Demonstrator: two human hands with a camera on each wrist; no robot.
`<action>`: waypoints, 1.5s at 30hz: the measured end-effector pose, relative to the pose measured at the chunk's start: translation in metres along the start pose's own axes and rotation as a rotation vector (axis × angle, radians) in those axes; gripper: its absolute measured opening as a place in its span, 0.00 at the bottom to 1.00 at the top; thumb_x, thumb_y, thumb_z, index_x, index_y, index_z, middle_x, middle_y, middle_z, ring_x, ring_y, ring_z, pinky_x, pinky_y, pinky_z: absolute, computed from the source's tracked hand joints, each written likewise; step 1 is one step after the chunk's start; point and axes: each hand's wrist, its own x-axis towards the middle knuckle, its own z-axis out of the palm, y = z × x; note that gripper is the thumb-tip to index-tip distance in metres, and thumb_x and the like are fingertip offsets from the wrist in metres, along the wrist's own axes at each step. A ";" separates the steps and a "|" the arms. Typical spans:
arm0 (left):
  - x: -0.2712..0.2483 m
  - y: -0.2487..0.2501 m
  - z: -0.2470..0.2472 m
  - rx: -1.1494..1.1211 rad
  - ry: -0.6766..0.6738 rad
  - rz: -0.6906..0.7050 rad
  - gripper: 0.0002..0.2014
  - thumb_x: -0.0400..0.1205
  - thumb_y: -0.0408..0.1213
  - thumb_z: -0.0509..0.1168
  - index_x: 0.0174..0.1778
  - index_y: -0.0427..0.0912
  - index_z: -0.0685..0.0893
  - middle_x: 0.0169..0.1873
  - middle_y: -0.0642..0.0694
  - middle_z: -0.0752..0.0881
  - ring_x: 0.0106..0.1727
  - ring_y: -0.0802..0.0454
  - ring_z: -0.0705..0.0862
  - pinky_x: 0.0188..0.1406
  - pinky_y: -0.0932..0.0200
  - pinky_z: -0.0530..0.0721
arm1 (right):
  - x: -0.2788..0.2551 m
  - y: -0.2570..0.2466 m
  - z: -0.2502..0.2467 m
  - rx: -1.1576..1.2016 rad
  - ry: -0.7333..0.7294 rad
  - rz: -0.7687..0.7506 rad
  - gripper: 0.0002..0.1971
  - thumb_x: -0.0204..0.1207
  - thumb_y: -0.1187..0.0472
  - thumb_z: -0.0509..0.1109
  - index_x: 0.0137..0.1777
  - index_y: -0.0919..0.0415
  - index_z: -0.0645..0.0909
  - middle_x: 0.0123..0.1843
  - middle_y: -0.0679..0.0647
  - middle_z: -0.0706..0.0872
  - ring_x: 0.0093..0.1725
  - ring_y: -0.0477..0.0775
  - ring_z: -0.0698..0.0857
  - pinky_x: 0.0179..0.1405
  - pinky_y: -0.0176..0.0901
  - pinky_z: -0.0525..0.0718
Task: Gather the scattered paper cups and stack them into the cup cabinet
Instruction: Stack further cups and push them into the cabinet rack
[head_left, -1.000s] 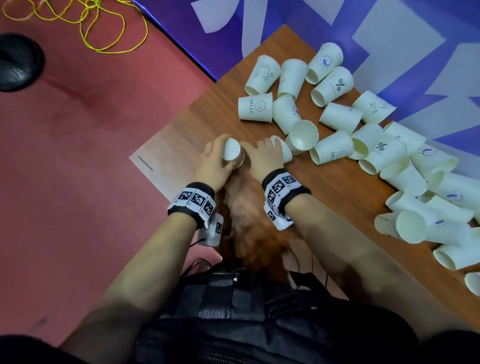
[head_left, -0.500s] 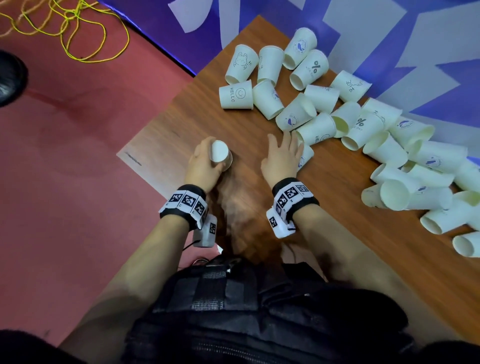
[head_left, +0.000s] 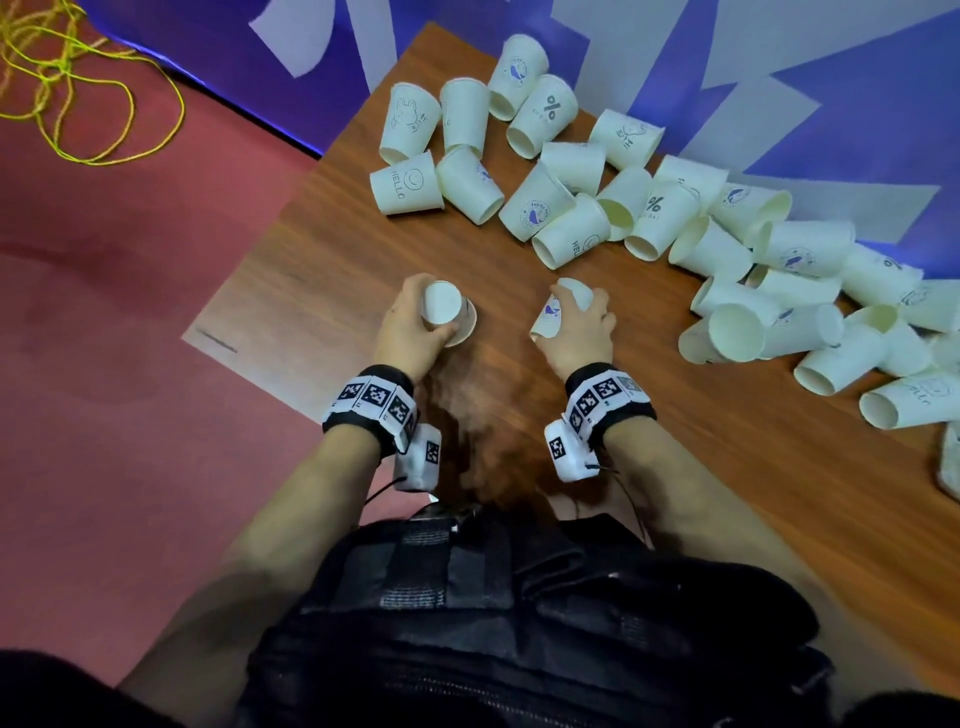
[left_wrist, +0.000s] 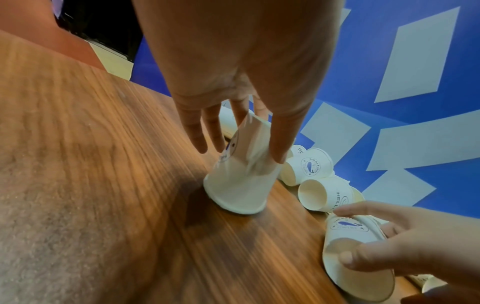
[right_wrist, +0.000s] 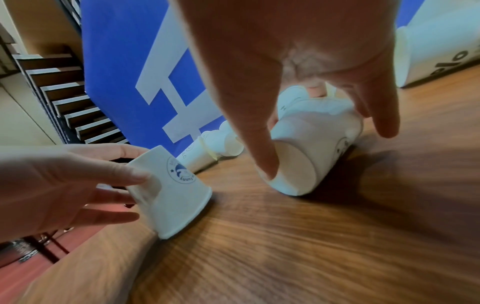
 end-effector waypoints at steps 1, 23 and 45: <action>-0.001 0.001 0.000 -0.022 0.003 0.002 0.27 0.75 0.33 0.74 0.68 0.46 0.72 0.58 0.52 0.78 0.58 0.53 0.76 0.54 0.60 0.75 | -0.001 0.001 -0.002 0.027 0.000 0.001 0.32 0.72 0.55 0.74 0.75 0.43 0.67 0.77 0.58 0.56 0.68 0.67 0.65 0.64 0.60 0.78; -0.042 0.135 0.123 -0.217 -0.243 0.314 0.26 0.76 0.36 0.74 0.68 0.45 0.72 0.61 0.52 0.78 0.62 0.55 0.77 0.49 0.78 0.77 | -0.075 0.126 -0.106 0.837 0.411 0.026 0.33 0.74 0.55 0.76 0.77 0.56 0.68 0.74 0.51 0.69 0.69 0.46 0.73 0.62 0.29 0.76; -0.216 0.282 0.417 -0.320 -0.439 0.467 0.24 0.75 0.28 0.72 0.66 0.39 0.72 0.54 0.57 0.78 0.52 0.72 0.79 0.49 0.79 0.76 | -0.191 0.445 -0.226 0.866 0.707 0.237 0.31 0.76 0.57 0.74 0.77 0.58 0.68 0.70 0.48 0.68 0.55 0.29 0.73 0.50 0.11 0.68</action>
